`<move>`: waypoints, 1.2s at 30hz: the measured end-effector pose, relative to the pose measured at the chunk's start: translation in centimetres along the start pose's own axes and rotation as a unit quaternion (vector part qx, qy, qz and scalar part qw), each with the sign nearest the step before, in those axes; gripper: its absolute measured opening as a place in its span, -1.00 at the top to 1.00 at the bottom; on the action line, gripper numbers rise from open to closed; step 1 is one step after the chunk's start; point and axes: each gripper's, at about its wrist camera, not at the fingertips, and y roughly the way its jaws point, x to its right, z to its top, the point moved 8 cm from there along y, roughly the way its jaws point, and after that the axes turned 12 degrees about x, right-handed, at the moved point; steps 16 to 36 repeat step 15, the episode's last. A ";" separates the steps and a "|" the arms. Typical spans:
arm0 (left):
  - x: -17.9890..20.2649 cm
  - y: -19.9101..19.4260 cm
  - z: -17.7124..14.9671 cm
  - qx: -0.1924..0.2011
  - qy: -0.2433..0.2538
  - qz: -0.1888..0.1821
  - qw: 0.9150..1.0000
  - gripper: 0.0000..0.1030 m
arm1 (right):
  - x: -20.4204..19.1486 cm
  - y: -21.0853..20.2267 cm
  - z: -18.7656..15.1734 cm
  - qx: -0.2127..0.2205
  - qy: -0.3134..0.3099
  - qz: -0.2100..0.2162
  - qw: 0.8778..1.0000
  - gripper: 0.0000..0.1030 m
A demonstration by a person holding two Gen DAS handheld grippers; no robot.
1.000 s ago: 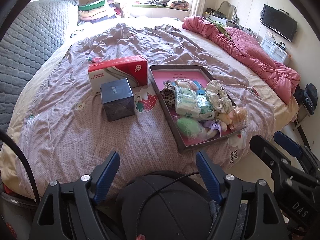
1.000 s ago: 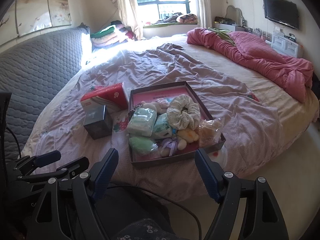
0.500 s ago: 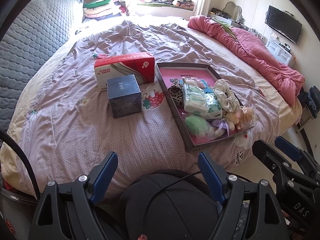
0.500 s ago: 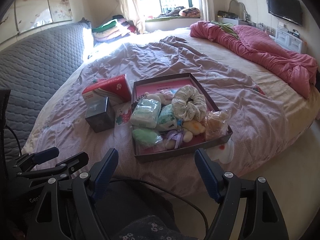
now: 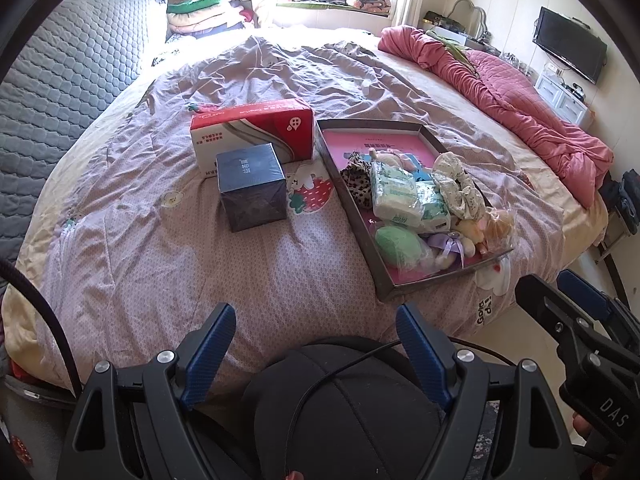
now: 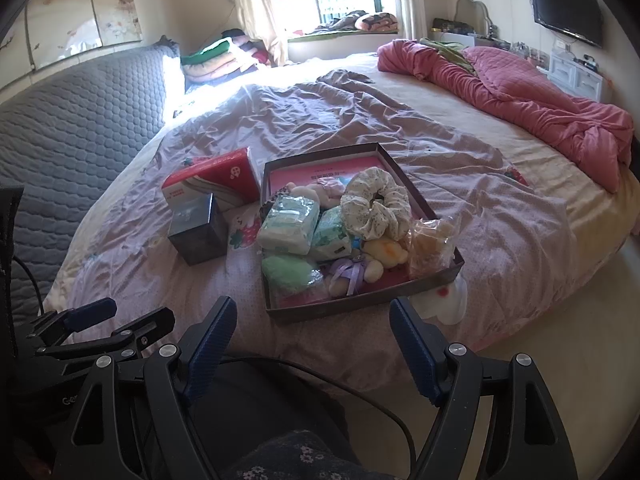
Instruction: Organize soft objects
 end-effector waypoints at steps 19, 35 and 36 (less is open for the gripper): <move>-2.7 2.8 -0.4 -0.024 -0.035 -0.001 0.999 -0.59 | 1.2 1.5 0.7 -0.005 -0.006 0.003 1.000 -0.55; -2.7 2.8 -0.4 -0.024 -0.035 -0.001 0.999 -0.59 | 1.2 1.5 0.7 -0.005 -0.006 0.003 1.000 -0.55; -2.7 2.8 -0.4 -0.024 -0.035 -0.001 0.999 -0.59 | 1.2 1.5 0.7 -0.005 -0.006 0.003 1.000 -0.55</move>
